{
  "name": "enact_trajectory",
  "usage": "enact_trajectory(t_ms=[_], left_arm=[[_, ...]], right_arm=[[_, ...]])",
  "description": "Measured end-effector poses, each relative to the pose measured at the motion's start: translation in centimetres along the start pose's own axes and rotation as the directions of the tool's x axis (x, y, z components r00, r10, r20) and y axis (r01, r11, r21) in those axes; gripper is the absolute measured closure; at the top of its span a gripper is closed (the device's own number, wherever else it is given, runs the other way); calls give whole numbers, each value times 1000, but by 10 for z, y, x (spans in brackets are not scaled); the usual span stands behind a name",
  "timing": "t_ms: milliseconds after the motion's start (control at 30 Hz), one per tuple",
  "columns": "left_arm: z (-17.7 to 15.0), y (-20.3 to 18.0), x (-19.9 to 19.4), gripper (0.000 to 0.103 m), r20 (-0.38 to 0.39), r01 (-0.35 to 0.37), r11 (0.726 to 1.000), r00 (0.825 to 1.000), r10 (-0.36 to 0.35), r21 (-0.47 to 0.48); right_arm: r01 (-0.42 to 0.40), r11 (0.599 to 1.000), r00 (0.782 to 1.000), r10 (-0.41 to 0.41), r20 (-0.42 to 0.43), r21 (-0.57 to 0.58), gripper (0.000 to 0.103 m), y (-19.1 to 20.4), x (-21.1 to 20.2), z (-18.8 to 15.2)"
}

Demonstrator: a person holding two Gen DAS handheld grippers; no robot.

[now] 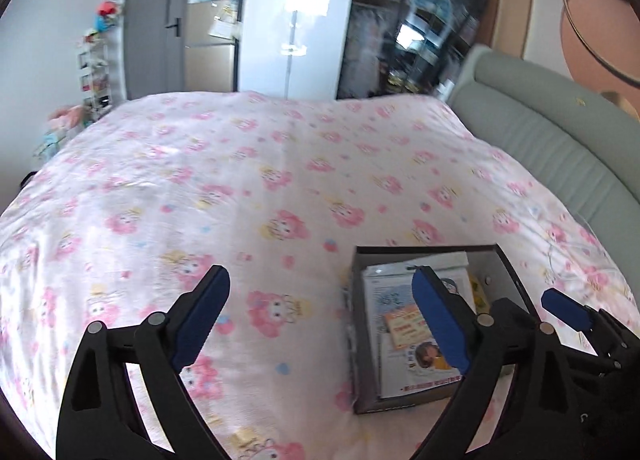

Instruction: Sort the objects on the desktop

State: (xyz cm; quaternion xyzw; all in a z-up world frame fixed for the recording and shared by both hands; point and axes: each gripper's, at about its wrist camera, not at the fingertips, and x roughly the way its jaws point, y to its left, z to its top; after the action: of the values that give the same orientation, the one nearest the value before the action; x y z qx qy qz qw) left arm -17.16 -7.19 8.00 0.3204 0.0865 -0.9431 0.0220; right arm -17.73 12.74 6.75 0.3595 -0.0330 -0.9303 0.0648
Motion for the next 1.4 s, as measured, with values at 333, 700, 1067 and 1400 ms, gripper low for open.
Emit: enact_trajectory(t_ms=[333, 700, 1067, 1400], left_arm=[[-11, 6, -45, 4, 41, 27, 1000, 999, -28, 10], [-58, -19, -117, 0, 47, 28, 998, 998, -31, 63], [-117, -23, -183, 0, 72, 0, 998, 997, -6, 70], [-131, -13, -189, 0, 70, -23, 998, 997, 19, 60]], right_arm=[[16, 998, 999, -13, 40, -56, 26, 17, -41, -12], [91, 996, 995, -91, 34, 1, 26, -2, -101, -64], [59, 998, 996, -59, 67, -8, 25, 1, -159, -122], [23, 1000, 999, -23, 39, -10, 25, 3, -148, -137]])
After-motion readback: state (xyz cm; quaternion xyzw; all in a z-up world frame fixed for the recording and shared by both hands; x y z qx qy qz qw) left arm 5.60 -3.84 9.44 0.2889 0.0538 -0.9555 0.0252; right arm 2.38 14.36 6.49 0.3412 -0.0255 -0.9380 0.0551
